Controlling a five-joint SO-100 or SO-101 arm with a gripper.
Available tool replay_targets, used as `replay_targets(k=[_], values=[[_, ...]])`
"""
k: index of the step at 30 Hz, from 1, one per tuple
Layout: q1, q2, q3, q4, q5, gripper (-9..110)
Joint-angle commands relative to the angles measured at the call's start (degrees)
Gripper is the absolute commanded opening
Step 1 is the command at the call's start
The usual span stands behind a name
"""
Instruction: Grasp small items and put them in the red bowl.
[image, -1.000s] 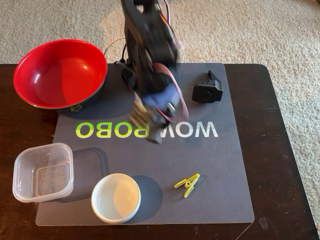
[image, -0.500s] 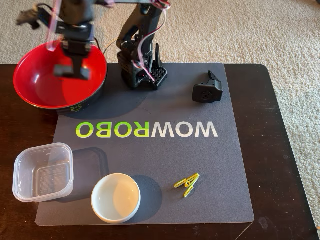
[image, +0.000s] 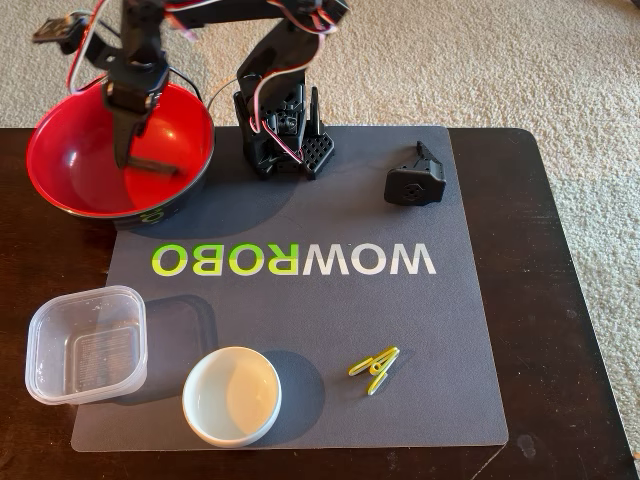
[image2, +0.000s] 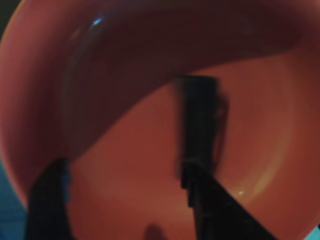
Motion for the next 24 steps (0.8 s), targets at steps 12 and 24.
replay_targets(k=[12, 24], values=[[-46.4, -16.3, -19.2, -5.7, -16.1, 39], [-54.6, -57.1, -37.9, -15.1, -19.8, 38]])
